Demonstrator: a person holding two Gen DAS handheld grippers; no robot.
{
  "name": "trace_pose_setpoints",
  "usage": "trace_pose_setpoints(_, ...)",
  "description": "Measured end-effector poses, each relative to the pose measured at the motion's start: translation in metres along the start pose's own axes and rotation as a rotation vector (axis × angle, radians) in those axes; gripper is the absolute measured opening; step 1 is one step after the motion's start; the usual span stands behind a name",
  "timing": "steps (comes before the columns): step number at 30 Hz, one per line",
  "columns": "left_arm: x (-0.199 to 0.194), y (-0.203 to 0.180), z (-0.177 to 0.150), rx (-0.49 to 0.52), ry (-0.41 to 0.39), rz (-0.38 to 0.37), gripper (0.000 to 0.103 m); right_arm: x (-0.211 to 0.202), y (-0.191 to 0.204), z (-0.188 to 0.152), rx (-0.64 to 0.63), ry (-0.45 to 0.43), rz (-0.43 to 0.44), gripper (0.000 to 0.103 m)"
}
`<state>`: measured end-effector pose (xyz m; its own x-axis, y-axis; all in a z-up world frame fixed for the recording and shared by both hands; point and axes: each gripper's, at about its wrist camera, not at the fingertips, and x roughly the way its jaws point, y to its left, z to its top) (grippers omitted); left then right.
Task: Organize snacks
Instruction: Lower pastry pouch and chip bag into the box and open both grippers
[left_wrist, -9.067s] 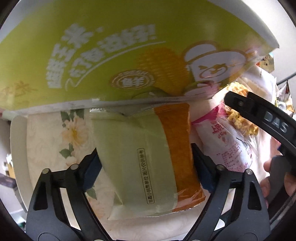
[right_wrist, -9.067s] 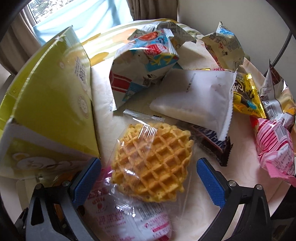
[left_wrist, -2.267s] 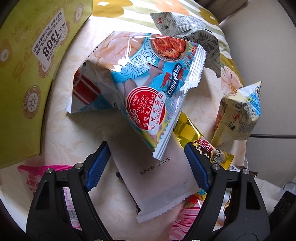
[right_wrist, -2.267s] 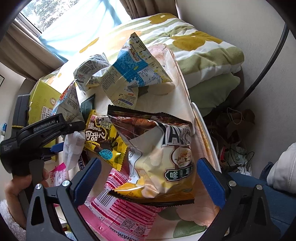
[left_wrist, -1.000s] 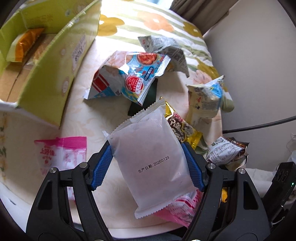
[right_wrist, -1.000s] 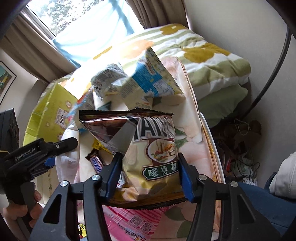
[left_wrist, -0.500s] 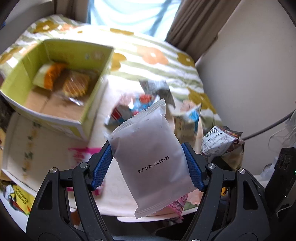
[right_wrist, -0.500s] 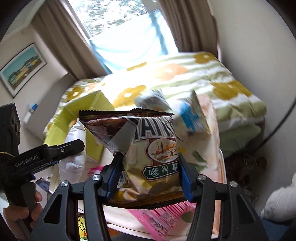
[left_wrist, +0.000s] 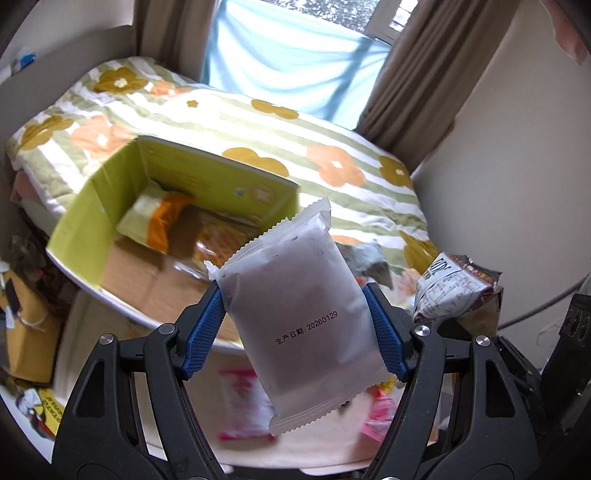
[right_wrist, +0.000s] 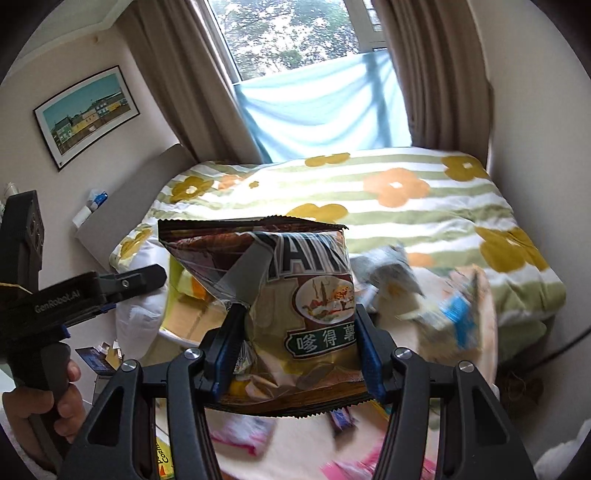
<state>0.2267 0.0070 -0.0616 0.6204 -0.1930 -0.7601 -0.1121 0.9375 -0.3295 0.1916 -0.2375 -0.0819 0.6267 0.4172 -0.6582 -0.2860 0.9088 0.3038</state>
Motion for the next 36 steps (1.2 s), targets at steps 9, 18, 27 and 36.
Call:
trace_pose_setpoints(9,0.029,0.094,0.058,0.005,0.053,0.036,0.072,0.074,0.071,0.03,0.012,0.039,0.027,0.052)
trace_pose_setpoints(18,0.095,0.156,0.071,0.173,0.168,0.102,0.072,0.144,0.114,0.033,0.084,0.122,-0.015,0.052)
trace_pose_setpoints(27,0.13,0.179,0.055,0.214,0.252,0.061,0.073,0.177,0.108,0.021,0.141,0.2,-0.058,0.052)
trace_pose_setpoints(36,0.111,0.176,0.05,0.237,0.212,0.11,0.103,0.185,0.107,0.013,0.154,0.238,-0.044,0.052)
